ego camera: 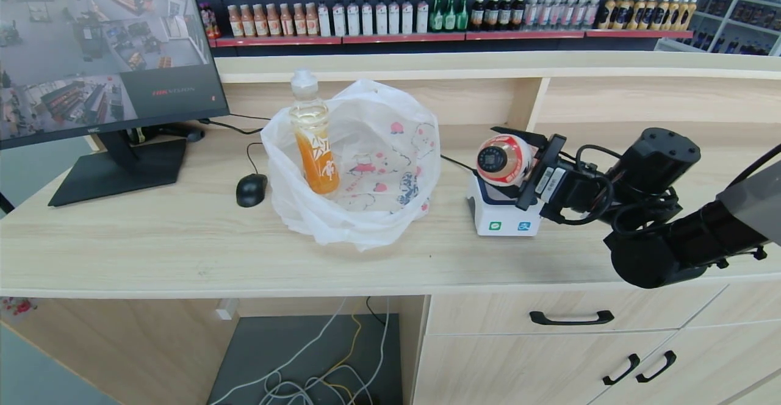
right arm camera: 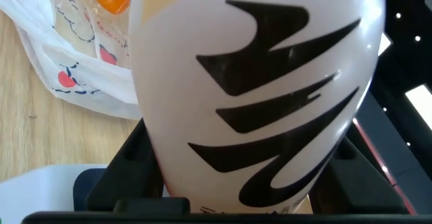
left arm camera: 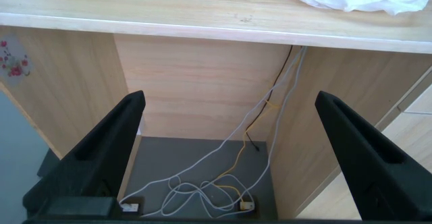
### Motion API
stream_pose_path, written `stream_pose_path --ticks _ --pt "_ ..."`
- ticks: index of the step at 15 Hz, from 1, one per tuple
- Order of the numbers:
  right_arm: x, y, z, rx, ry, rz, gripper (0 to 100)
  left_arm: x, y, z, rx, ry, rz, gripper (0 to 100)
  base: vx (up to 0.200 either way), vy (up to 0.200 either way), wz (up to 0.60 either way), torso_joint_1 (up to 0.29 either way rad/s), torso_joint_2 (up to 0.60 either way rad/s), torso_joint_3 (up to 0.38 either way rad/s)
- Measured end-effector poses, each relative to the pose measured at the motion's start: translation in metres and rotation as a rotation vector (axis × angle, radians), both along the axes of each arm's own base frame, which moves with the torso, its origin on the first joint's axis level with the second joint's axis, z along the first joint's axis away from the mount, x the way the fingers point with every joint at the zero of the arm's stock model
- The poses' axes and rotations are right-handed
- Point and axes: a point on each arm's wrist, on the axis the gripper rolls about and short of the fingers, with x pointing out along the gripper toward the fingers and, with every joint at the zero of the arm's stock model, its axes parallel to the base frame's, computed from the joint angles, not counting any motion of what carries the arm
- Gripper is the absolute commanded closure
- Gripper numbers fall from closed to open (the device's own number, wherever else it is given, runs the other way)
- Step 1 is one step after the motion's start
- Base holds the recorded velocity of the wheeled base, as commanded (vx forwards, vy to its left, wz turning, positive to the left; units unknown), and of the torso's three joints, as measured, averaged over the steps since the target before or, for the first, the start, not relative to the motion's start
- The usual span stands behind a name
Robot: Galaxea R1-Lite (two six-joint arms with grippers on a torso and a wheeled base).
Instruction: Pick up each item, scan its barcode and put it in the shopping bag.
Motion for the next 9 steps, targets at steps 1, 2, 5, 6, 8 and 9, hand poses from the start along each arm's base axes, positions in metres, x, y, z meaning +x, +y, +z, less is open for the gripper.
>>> stream_pose_path --ticks 1,2,5,6,8,9 --pt "0.0003 0.0002 -0.0006 0.000 0.001 0.000 100 0.0000 0.0000 0.0000 0.000 0.000 0.000 0 0.000 0.000 0.00 0.000 0.00 0.000" --pt "0.0005 0.0004 -0.0011 -0.001 0.002 0.000 100 0.0000 0.0000 0.0000 0.000 0.000 0.000 0 0.000 0.000 0.00 0.000 0.00 0.000" --pt "0.0005 0.0006 -0.0013 -0.001 0.003 0.001 100 0.0000 0.0000 0.0000 0.000 0.000 0.000 0 0.000 0.000 0.00 0.000 0.00 0.000" --pt "0.0005 0.0006 -0.0013 -0.001 0.003 0.001 100 0.0000 0.0000 0.0000 0.000 0.000 0.000 0 0.000 0.000 0.00 0.000 0.00 0.000" --pt "0.0004 0.0007 -0.0018 -0.001 0.005 0.000 100 0.0000 0.0000 0.0000 0.000 0.000 -0.001 0 0.000 0.000 0.00 0.000 0.00 0.000" --pt "0.0004 0.0007 -0.0018 -0.001 0.005 0.000 100 0.0000 0.0000 0.0000 0.000 0.000 0.000 0 0.000 0.000 0.00 0.000 0.00 0.000"
